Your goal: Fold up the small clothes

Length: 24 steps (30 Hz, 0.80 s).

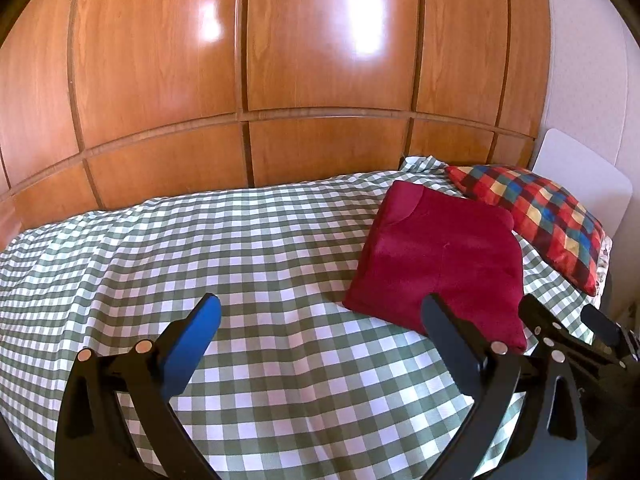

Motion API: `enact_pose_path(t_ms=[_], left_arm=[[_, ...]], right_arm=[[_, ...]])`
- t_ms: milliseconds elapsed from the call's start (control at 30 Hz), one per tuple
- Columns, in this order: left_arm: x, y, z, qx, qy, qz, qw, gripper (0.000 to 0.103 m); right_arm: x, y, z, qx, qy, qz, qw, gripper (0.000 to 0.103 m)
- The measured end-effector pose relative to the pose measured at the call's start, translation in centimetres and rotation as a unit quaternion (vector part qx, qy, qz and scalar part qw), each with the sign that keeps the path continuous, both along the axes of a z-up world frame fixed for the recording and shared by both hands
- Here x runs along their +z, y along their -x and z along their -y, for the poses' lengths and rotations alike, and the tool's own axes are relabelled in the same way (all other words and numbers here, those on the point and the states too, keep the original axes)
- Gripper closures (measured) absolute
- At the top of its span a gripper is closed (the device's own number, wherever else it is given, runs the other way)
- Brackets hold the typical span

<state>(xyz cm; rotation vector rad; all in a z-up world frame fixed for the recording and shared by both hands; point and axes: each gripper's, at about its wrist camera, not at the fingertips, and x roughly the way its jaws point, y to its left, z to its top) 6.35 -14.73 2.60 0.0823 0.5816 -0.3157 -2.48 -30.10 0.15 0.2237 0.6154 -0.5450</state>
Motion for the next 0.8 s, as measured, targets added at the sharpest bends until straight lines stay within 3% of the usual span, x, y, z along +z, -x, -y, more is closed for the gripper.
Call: enact_pose_path(t_ms=[800], left_arm=[[0.23,0.09,-0.57,0.010,0.001,0.004,0.9999,0.003]], right_arm=[[-0.11,-0.45,-0.32,0.014,0.000,0.004,1.000,0.004]])
